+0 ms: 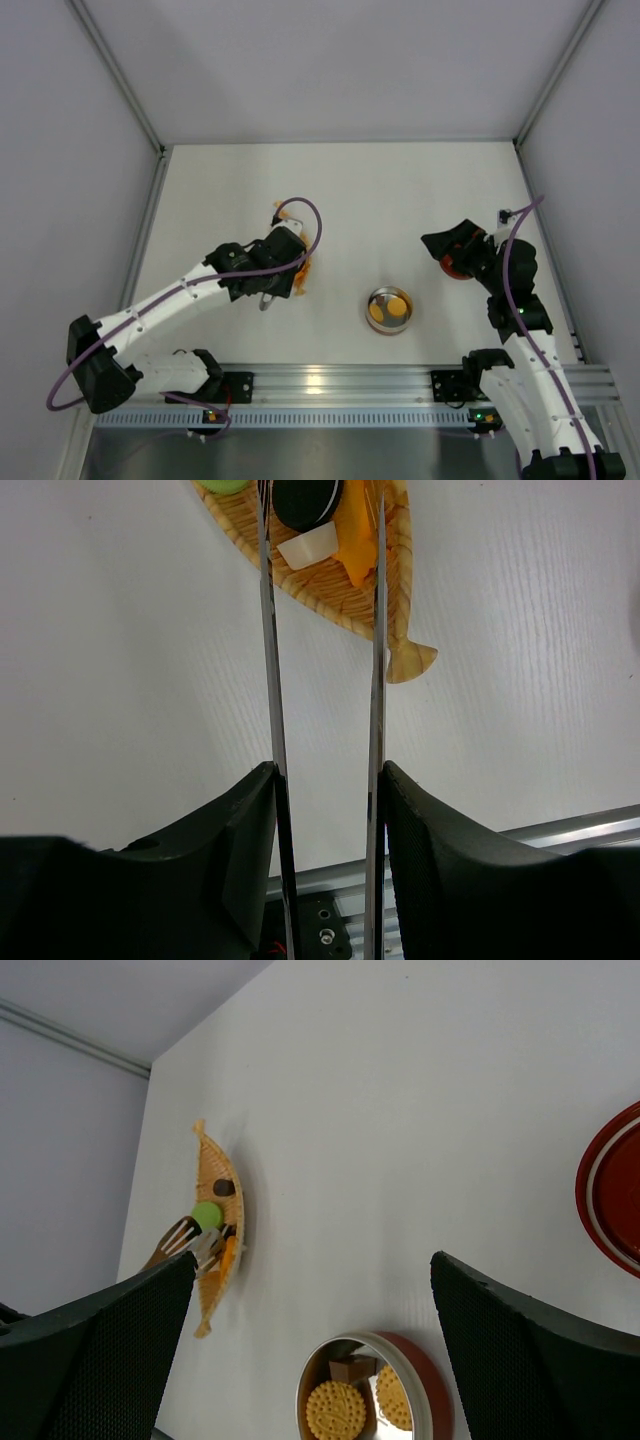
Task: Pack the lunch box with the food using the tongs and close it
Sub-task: Pick up the fake food from the plate.
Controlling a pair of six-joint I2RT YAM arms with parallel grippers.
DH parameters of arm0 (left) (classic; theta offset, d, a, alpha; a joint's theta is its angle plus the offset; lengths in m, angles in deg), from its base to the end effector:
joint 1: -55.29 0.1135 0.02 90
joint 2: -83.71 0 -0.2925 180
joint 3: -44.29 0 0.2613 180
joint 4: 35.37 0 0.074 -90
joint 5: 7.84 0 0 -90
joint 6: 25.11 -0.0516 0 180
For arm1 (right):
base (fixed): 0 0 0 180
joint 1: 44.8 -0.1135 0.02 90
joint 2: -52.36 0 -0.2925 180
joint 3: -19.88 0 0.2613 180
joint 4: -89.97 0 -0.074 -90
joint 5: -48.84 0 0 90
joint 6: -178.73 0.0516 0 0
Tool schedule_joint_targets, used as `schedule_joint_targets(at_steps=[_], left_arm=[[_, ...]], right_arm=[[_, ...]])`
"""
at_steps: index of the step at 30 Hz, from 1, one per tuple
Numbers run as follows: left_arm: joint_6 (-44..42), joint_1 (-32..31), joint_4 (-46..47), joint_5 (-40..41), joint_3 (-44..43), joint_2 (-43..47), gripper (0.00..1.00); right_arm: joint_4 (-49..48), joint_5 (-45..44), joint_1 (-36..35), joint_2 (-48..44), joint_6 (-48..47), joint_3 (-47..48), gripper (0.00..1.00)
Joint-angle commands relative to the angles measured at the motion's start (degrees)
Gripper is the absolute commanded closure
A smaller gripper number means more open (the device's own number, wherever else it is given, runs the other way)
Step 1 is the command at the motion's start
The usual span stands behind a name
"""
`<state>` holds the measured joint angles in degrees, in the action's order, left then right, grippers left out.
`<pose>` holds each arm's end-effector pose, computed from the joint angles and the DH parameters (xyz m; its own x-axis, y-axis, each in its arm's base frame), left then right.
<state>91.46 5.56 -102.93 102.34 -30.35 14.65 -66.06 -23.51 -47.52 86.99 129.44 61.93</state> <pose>0.1642 -0.1663 0.3040 -0.7838 0.2757 -0.5564 0.2916 0.9545 0.0622 0.1556 0.0231 0.2784 -0.4345 0.6016 -0.6703 -0.0688 0.7199 0.6907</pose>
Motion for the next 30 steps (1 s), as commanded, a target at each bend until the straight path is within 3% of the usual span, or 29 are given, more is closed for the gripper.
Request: schedule_joint_targets(at_steps=[1, 30], left_arm=[[-1.0, 0.8, 1.4, 1.2, 0.6, -0.2, 0.5], [-3.2, 5.1, 3.4, -0.5, 1.8, -1.3, 0.51]], right_arm=[[-4.3, -0.1, 0.5, -0.3, -0.2, 0.1, 0.01], [-4.5, 0.2, 0.6, 0.9, -0.6, 0.7, 0.01]])
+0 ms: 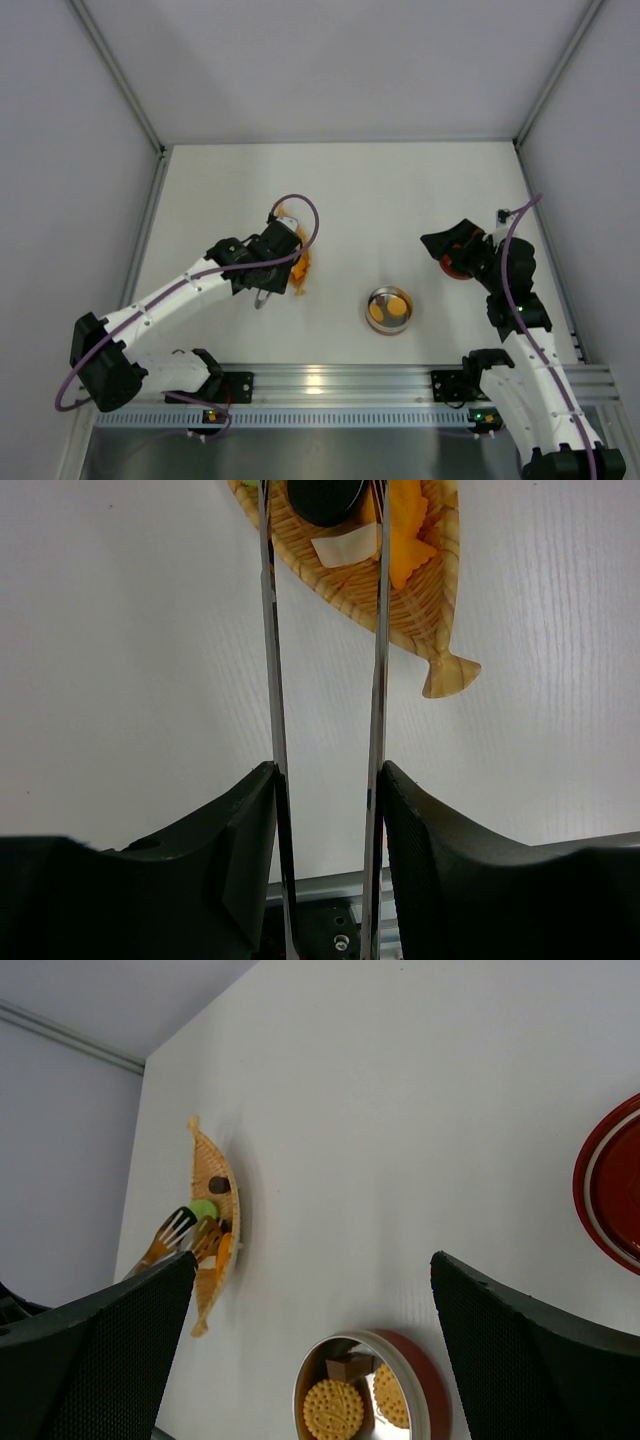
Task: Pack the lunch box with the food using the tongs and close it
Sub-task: Pick up the fake food from the plate.
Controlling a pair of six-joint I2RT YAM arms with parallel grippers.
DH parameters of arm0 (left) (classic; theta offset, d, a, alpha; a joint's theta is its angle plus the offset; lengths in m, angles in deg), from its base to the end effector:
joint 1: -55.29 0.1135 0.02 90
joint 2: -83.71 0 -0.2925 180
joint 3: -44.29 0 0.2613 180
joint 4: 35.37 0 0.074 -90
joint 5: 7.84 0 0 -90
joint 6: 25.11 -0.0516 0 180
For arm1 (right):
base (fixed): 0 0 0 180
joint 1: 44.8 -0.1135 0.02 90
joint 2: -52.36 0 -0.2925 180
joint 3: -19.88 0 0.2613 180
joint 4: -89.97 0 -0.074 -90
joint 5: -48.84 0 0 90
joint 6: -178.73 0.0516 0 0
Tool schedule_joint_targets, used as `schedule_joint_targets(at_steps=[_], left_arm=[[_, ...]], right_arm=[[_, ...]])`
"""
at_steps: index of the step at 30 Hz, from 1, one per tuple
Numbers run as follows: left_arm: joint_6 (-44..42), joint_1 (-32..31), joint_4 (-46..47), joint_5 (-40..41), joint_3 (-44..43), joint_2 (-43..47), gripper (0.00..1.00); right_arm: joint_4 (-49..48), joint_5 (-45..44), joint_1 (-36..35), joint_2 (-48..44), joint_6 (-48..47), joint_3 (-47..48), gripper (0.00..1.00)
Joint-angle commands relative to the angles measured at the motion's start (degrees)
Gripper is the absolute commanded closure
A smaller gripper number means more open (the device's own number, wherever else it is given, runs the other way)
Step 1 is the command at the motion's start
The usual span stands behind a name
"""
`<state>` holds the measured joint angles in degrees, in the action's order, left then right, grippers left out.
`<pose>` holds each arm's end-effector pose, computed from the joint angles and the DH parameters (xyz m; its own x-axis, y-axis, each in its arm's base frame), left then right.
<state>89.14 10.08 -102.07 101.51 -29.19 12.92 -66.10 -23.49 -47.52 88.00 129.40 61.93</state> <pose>0.1802 -0.1572 0.2917 -0.8104 0.2663 -0.5219 0.2572 0.9620 0.0916 0.1585 0.0232 0.2760 -0.4460 0.6005 -0.6637 -0.0576 0.7208 0.6908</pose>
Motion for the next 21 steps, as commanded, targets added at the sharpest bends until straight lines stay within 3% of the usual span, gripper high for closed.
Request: schedule_joint_targets(at_steps=[1, 21], left_arm=[[-0.9, 0.6, 2.5, 0.3, 0.5, 0.5, 0.51], [-0.9, 0.8, 1.5, 5.4, -1.0, 0.8, 0.54]], right_arm=[[-4.5, 0.2, 0.6, 0.0, -0.6, 0.6, 0.01], [-4.2, 0.0, 0.6, -0.8, -0.4, 0.1, 0.0]])
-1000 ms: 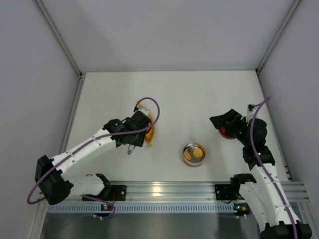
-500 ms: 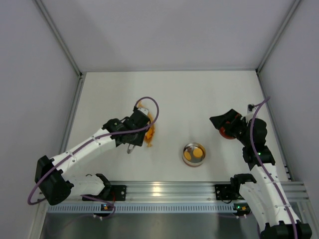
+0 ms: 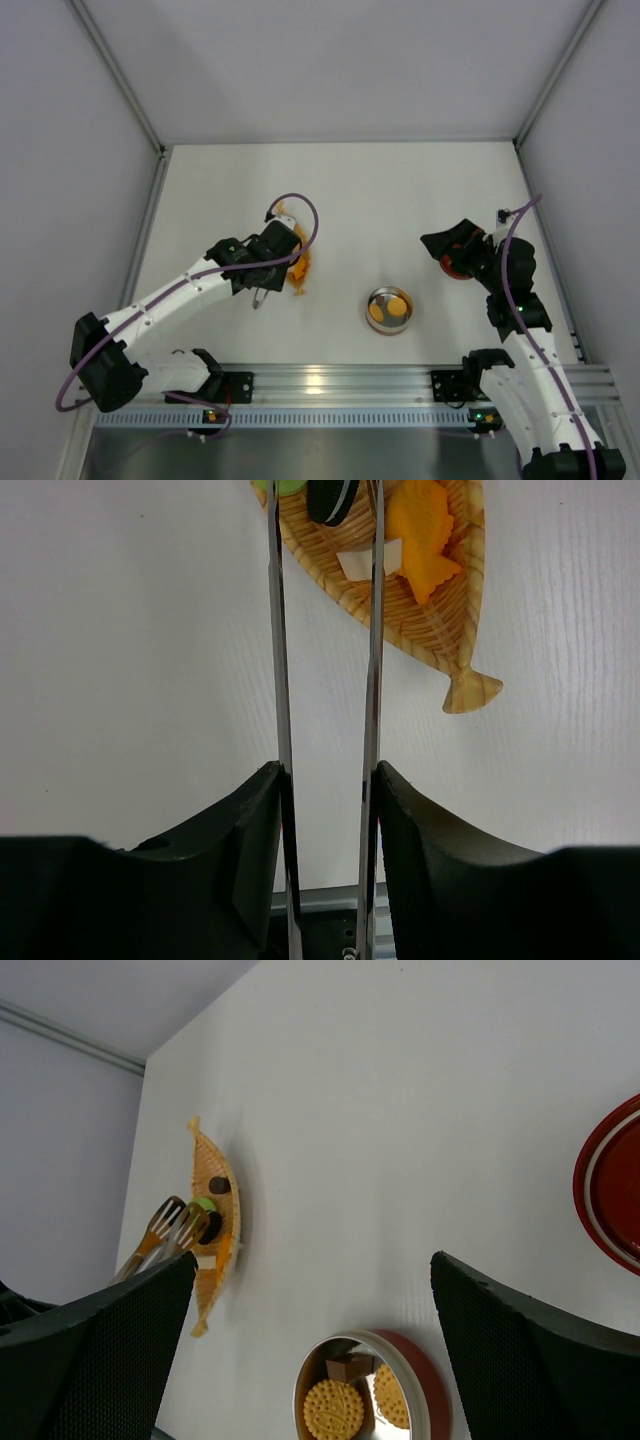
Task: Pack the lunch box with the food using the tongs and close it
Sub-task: Pick up the fake food from the plate.
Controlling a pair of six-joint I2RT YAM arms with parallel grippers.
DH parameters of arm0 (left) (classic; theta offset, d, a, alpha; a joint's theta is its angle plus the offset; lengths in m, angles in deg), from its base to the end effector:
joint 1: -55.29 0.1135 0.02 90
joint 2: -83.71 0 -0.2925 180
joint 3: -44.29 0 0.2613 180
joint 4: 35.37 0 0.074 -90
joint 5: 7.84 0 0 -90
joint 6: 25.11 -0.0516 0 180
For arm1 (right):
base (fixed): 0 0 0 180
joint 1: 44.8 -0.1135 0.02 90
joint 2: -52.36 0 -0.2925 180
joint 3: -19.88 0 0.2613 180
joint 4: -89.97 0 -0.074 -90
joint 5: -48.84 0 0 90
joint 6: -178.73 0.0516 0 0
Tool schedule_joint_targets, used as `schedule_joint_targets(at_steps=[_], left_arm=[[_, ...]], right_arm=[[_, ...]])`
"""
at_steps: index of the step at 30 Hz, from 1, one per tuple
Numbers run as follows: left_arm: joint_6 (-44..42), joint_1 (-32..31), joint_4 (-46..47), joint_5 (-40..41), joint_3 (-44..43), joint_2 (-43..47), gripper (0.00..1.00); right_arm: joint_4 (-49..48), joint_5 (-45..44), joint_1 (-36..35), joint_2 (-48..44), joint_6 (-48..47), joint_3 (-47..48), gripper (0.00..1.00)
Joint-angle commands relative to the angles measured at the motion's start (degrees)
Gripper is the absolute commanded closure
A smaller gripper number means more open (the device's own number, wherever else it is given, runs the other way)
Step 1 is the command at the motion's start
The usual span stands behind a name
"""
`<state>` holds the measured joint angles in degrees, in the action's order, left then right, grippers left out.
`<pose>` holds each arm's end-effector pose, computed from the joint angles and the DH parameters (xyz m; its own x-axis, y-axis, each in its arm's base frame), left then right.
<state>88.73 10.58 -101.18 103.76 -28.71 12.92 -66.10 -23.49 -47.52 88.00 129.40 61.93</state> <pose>0.1833 -0.1547 0.2905 -0.7996 0.2628 -0.5400 0.2346 0.9644 0.1219 0.1585 0.0232 0.2760 -0.4460 0.6005 -0.6637 -0.0576 0.7208 0.6908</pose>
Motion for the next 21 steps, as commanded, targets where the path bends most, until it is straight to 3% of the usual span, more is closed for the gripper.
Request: schedule_joint_targets(at_steps=[1, 21], left_arm=[[-0.5, 0.3, 0.4, 3.4, -1.5, 0.6, 0.54], [-1.1, 0.3, 1.6, 1.9, -1.0, -1.5, 0.58]], right_arm=[[-4.2, 0.0, 0.6, -0.7, -0.4, 0.1, 0.01], [-4.0, -0.2, 0.5, -0.7, -0.5, -0.1, 0.01]])
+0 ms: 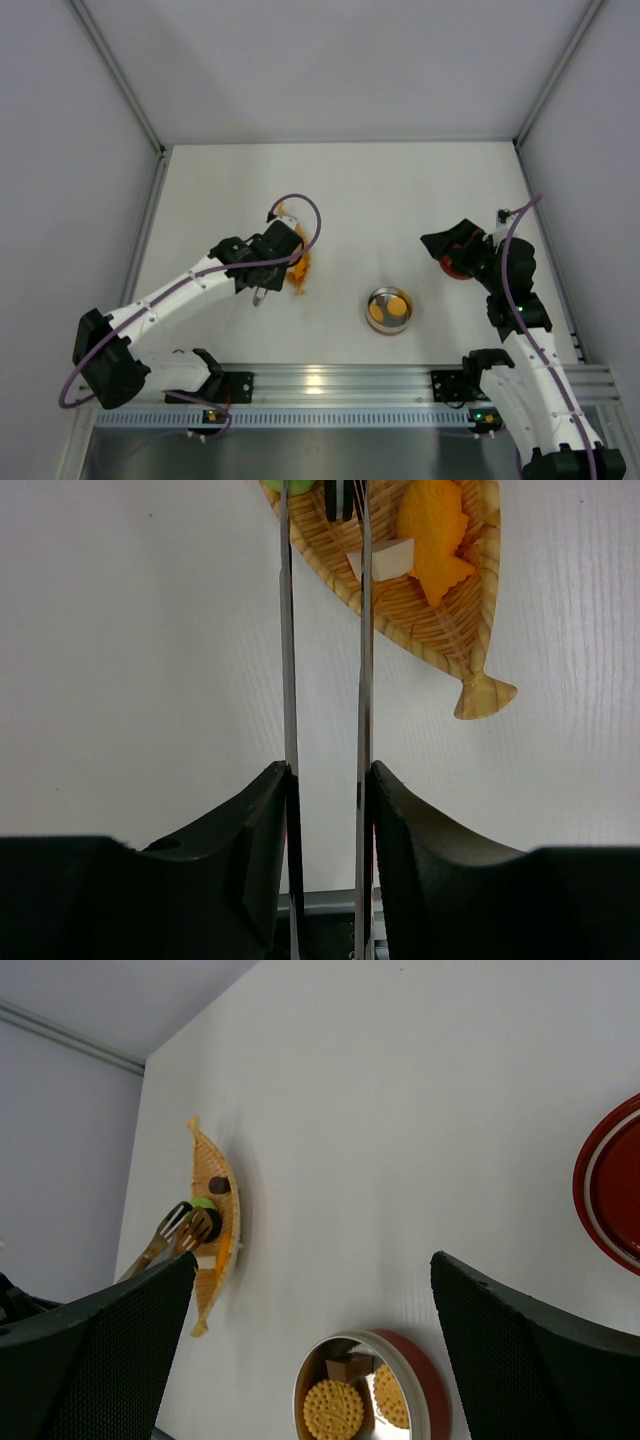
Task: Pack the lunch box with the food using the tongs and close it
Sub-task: Pick up the fake food from the plate.
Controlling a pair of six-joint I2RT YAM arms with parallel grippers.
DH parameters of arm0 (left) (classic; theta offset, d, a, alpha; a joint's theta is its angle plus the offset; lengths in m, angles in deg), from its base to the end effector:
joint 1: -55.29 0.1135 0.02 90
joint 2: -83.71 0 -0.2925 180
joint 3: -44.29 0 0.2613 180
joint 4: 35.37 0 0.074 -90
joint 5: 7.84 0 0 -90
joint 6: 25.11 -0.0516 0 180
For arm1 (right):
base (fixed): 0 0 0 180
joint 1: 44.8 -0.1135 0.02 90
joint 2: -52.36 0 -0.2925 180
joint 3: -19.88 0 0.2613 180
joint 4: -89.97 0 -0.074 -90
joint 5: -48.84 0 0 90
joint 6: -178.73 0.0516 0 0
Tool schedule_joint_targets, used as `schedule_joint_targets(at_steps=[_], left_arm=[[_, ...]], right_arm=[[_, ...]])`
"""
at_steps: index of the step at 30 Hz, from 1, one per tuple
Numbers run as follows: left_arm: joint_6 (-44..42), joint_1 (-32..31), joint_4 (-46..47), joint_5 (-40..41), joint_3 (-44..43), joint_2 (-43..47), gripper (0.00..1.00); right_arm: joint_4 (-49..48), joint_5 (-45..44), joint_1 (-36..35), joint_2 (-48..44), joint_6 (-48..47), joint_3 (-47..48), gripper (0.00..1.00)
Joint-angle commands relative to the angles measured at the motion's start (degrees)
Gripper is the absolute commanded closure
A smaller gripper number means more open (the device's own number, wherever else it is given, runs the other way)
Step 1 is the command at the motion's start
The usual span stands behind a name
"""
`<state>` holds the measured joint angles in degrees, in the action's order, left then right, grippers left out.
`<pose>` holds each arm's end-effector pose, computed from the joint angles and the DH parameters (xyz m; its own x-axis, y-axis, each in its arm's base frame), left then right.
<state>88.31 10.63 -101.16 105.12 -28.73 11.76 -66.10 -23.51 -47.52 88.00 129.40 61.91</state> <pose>0.1866 -0.1561 0.2866 -0.8003 0.2764 -0.5321 0.2295 0.9611 0.1539 0.1585 0.0232 0.2759 -0.4460 0.6005 -0.6637 -0.0571 0.7209 0.6907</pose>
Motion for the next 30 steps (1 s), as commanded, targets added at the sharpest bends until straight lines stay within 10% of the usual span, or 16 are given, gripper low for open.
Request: schedule_joint_targets(at_steps=[1, 12, 30], left_arm=[[-0.7, 0.3, 1.6, 0.5, -1.0, -0.4, 0.59], [-0.9, 0.3, 1.3, 0.2, -3.0, 0.2, 0.84], [-1.4, -2.7, -1.5, -4.0, -13.9, 2.1, 0.91]], right_arm=[[-4.0, -0.1, 0.6, -0.8, -0.4, -0.1, 0.01], [-4.0, -0.2, 0.5, -0.5, -0.5, 0.3, 0.01], [-4.3, 0.0, 0.6, 0.4, -0.6, 1.3, 0.0]])
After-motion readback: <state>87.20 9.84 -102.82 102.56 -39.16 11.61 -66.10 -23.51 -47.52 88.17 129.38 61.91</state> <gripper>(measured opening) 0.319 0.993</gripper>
